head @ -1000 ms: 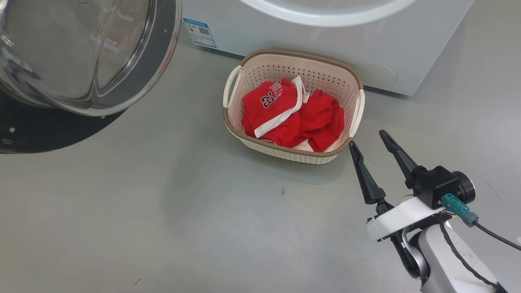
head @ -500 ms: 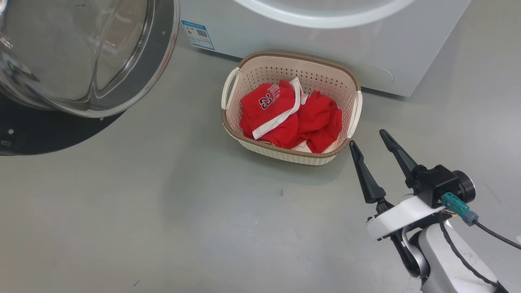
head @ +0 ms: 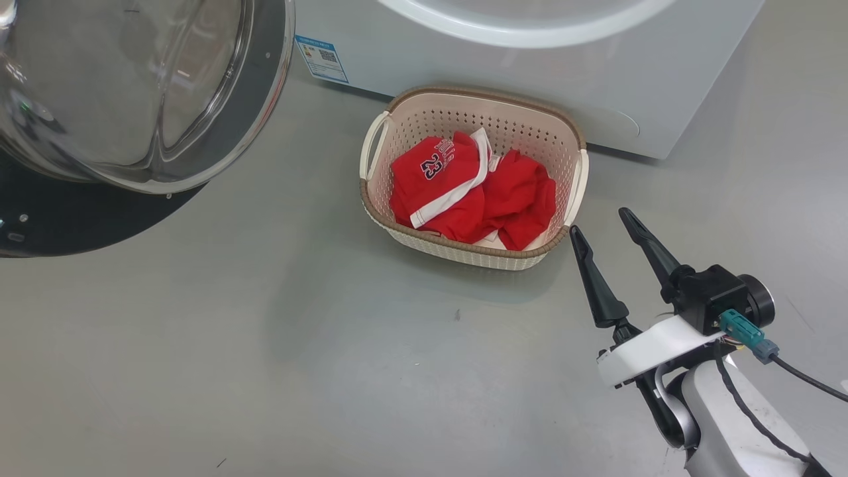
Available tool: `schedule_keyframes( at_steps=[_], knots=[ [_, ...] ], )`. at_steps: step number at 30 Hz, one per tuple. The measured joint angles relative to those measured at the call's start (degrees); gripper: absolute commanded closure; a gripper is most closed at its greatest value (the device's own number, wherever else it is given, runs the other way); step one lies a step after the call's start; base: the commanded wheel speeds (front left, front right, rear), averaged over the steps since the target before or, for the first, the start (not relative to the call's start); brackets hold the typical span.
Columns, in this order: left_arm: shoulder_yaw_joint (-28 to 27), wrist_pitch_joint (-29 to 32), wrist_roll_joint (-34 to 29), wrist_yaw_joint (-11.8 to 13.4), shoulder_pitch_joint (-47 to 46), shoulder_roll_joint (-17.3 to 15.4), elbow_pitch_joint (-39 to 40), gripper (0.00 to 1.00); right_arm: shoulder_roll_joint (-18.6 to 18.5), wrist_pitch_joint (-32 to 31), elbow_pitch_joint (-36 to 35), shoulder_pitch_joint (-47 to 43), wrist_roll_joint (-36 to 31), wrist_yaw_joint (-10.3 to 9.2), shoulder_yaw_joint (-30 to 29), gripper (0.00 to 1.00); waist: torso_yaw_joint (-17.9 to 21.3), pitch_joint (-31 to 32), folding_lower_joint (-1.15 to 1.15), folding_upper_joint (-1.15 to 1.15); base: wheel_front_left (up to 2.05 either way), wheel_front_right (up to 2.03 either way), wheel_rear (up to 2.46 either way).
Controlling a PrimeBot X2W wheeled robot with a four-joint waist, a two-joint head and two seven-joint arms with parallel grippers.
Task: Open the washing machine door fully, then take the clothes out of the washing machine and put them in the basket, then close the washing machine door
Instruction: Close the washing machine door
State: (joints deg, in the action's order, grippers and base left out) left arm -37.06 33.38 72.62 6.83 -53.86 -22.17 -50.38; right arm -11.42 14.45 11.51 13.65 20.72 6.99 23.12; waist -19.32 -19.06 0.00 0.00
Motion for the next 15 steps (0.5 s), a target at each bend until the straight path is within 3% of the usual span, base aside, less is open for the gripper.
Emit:
schedule_keyframes(
  at_steps=[15],
  knots=[
    [1.0,4.9,0.5,0.0,-0.6,-0.4,-1.9,1.0,0.1,0.0,0.7,0.0,0.3,0.01,-0.1,0.0,-0.4,0.9,0.0,0.0,0.0,0.0,0.0]
  ],
)
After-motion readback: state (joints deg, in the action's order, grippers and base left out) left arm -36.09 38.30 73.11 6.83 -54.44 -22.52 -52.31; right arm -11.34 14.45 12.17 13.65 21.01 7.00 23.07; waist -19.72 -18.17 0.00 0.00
